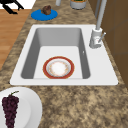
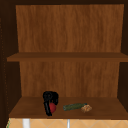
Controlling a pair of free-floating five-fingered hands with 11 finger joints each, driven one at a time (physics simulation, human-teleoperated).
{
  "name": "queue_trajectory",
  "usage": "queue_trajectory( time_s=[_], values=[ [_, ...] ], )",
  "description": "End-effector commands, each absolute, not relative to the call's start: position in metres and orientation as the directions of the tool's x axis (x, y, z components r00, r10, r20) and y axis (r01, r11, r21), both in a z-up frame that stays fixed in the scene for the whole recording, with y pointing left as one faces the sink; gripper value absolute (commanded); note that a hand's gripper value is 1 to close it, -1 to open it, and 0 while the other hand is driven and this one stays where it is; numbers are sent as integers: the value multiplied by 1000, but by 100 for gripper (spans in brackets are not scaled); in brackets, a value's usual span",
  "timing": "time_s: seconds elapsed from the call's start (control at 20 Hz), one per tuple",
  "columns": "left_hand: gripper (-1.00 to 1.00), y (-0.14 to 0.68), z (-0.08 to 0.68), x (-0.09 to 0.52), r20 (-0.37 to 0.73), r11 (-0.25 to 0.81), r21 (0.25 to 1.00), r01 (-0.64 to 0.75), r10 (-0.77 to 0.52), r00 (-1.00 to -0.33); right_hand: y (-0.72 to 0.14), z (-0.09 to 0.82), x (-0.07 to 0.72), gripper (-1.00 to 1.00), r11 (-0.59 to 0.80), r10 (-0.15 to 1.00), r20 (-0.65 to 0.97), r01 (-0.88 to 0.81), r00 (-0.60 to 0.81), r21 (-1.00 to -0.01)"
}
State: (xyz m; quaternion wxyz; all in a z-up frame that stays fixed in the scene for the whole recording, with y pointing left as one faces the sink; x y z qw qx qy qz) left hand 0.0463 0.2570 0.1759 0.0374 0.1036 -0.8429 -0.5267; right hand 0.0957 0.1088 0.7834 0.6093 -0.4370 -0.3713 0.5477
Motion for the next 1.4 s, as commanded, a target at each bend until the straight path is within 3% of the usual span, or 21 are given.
queue_trajectory(
  time_s=[0.0, 0.75, 1.35],
  values=[
    [0, 257, 176, 46, -46, 424, 896, -135, -214, -976, 111, 795, 110, 100, -3, 998, -27, -378, 58, -926],
    [0, 257, 176, 46, -46, 424, 896, -135, -214, -976, 101, 792, 212, 100, 5, 1000, -5, -364, 27, -931],
    [0, 257, 176, 46, -46, 424, 896, -135, -214, -976, 115, 706, 312, 100, -33, 997, -54, -339, 53, -940]
  ],
)
